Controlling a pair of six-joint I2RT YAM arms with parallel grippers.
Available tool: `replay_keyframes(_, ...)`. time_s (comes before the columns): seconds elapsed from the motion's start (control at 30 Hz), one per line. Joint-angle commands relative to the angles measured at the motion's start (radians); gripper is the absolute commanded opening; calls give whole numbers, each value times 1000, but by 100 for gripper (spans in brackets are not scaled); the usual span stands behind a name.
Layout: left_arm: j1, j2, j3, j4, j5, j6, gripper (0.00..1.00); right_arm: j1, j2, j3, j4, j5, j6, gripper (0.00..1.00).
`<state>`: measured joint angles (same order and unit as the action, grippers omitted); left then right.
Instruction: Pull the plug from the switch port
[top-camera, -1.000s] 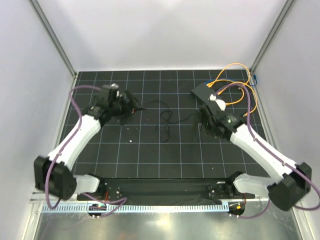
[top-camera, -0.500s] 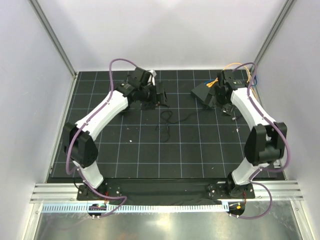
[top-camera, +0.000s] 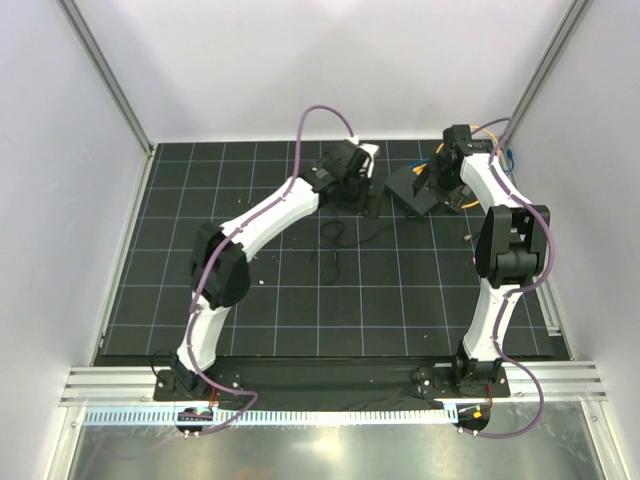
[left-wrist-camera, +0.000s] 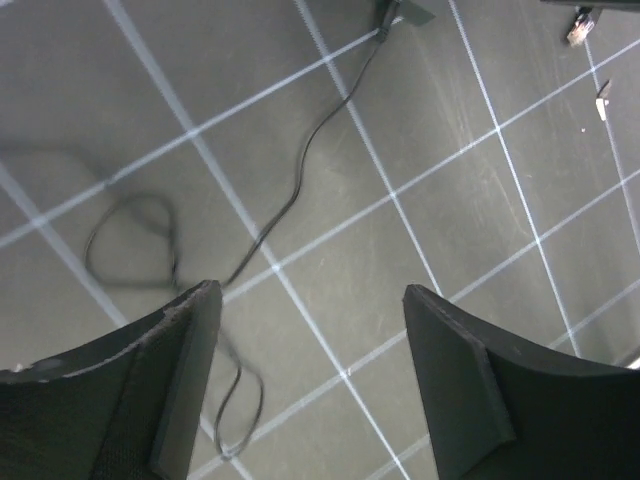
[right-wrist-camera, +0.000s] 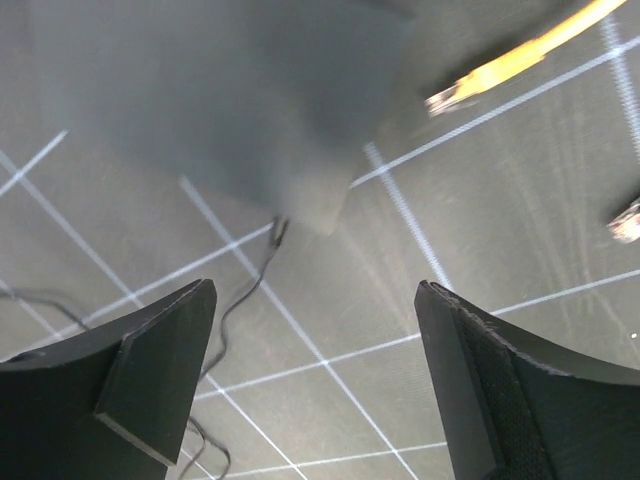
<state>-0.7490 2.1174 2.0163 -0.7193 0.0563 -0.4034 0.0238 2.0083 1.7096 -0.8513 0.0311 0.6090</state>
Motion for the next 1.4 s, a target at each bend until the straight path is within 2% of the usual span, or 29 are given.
replay_keyframes(0.0,-3,77,91,44,-6,63,75,-12,0,30,41,-16,38,86)
replay_keyframes(0.2,-15,237,300,55,-33,38,72,-10,36,38,110,0,66,79)
replay_keyframes(0.4,-50,282,231,305,5,35,72,-56,41,10,215,-17,97,77)
replay_keyframes(0.43,-58,289,226,329,25,35,72,-59,41,4,234,-72,95,75)
replay_keyframes(0.53,-67,343,246,418,51,26,70,-67,53,21,259,-95,86,72)
replay_keyframes(0.67,-85,412,301,471,30,43,67,-67,61,18,281,-141,81,63)
replay_keyframes(0.8,-89,464,320,491,-30,70,65,-68,41,-16,299,-140,86,60)
replay_keyframes(0.83,-89,469,318,504,-36,86,65,-68,41,-19,304,-145,83,56)
replay_keyframes(1.07,-90,509,322,537,-98,153,60,-68,38,-27,321,-178,78,54)
replay_keyframes(1.1,-90,509,323,537,-102,161,60,-68,40,-30,324,-181,74,52)
replay_keyframes(1.37,-90,532,322,589,-67,181,53,-68,52,-51,345,-197,75,49)
